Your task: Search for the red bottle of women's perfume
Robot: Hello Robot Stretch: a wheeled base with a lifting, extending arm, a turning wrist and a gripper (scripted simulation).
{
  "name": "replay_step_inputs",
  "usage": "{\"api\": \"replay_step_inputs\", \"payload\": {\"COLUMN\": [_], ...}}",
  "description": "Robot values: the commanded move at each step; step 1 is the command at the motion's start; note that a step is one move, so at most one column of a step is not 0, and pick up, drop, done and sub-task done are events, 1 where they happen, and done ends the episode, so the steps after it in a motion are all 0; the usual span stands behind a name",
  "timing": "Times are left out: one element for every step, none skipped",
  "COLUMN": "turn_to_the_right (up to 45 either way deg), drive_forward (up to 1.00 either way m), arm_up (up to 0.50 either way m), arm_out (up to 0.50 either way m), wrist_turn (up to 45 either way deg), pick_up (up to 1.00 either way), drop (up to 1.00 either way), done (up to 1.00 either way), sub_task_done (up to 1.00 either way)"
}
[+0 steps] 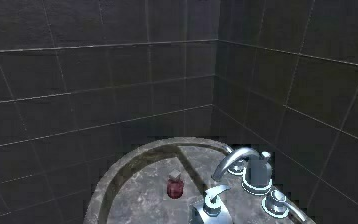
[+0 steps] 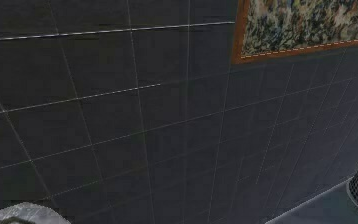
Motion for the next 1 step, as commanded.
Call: {"api": "replay_step_inputs", "payload": {"turn_to_the_right": [0.0], "drive_forward": [0.0], "arm_up": [0.0], "arm_out": [0.0], "wrist_turn": [0.0], "pick_up": [0.0], "drop": [0.0], "done": [1.0], "sub_task_done": [0.0]}}
